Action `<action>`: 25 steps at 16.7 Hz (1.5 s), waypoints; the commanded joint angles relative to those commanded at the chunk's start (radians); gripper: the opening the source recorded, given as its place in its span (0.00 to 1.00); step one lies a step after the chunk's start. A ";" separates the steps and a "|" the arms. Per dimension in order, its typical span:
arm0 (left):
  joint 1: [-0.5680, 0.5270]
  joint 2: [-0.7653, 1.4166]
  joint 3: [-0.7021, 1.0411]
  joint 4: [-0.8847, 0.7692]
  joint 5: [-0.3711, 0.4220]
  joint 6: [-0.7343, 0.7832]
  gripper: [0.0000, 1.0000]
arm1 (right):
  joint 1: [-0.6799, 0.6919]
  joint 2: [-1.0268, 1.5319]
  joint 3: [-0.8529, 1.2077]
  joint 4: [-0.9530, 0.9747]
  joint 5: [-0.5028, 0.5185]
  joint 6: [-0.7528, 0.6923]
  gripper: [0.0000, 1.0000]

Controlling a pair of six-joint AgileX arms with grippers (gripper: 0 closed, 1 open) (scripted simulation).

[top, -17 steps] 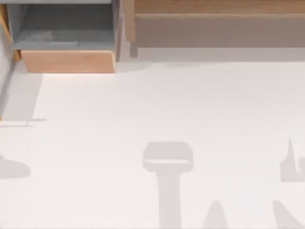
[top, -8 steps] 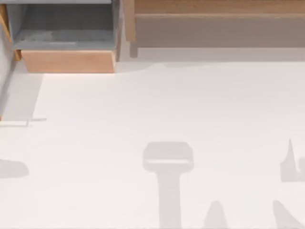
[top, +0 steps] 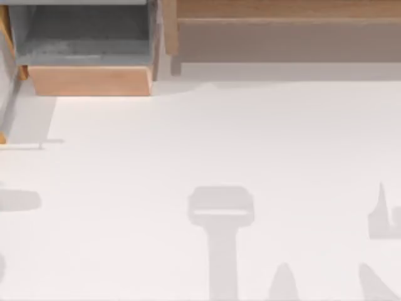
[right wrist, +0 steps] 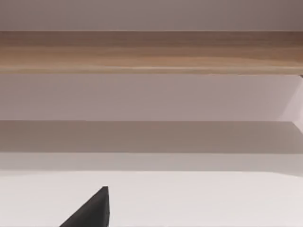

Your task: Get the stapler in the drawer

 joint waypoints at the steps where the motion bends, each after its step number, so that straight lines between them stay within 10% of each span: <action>1: -0.016 0.013 0.030 -0.017 -0.017 0.000 0.00 | 0.000 0.000 0.000 0.000 0.000 0.000 1.00; 25: -0.150 0.169 0.376 -0.213 -0.146 -0.007 0.00 | 0.000 0.000 0.000 0.000 0.000 0.000 1.00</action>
